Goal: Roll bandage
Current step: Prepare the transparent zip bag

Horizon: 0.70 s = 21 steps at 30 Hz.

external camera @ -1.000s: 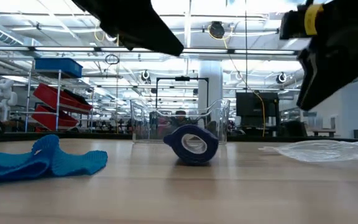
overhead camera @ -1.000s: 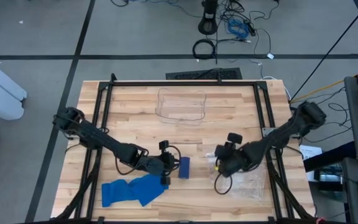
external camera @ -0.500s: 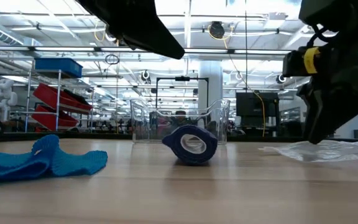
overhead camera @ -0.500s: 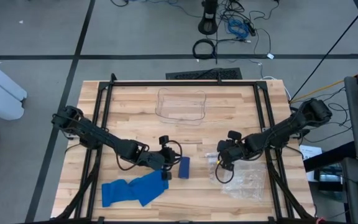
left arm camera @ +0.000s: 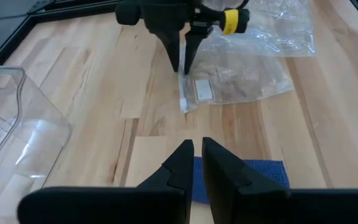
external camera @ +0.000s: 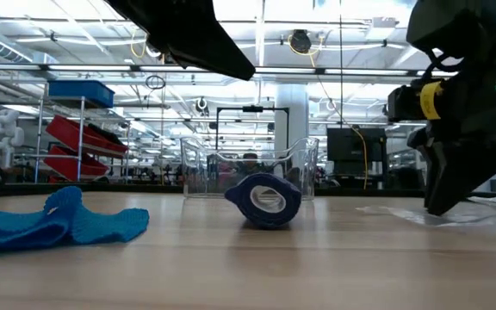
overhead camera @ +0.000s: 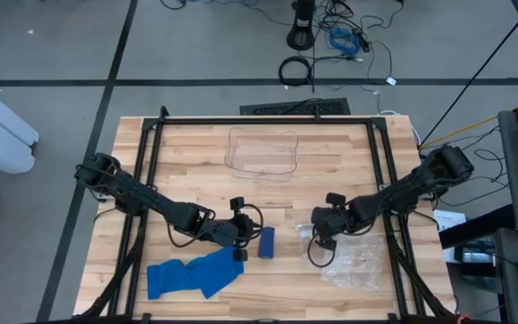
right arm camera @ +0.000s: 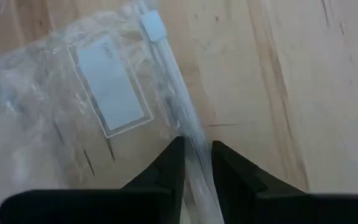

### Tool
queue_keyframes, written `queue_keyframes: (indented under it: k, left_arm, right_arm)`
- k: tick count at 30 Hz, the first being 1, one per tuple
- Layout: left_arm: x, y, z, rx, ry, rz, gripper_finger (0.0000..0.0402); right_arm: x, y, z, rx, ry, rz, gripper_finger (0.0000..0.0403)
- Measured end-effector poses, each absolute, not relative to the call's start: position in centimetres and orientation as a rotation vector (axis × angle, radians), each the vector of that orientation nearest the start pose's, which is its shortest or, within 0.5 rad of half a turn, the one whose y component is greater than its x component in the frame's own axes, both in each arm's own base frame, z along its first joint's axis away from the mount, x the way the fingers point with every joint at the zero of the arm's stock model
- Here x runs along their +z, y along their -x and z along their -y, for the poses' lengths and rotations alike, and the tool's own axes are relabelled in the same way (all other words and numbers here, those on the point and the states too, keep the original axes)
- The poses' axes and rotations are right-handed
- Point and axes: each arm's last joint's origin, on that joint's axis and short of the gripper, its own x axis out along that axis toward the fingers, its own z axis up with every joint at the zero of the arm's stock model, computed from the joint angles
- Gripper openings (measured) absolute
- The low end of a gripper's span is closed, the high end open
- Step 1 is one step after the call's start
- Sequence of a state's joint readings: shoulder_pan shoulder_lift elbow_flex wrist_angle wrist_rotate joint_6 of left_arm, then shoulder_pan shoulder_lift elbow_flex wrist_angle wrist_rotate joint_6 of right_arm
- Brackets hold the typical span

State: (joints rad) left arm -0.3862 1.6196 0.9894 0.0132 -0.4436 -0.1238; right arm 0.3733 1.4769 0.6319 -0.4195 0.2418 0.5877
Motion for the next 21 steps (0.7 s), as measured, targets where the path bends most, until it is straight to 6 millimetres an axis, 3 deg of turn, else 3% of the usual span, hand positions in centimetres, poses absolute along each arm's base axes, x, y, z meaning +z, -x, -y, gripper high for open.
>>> queue_keyframes:
  k: [5,9,17,21]
  left_arm:
    - [21.6,-32.2,11.7,0.090,-0.141,-0.568,0.0041]
    - [21.6,-32.2,11.7,0.088,-0.167,-0.567,0.0041]
    - [21.8,-32.5,10.8,0.169,-0.138,-0.546,0.0041]
    - [23.0,-32.3,9.9,0.190,-0.112,-0.509,0.0041]
  right_arm:
    - [12.9,-22.0,-8.1,-0.232,-0.120,-1.181,0.0012]
    - [13.3,-21.8,-8.6,-0.242,-0.061,-1.138,0.0002]
    - [16.3,-22.7,-11.5,-0.286,0.220,-0.916,0.0000]
    - [18.0,-22.9,-13.2,-0.316,0.398,-0.791,0.0000]
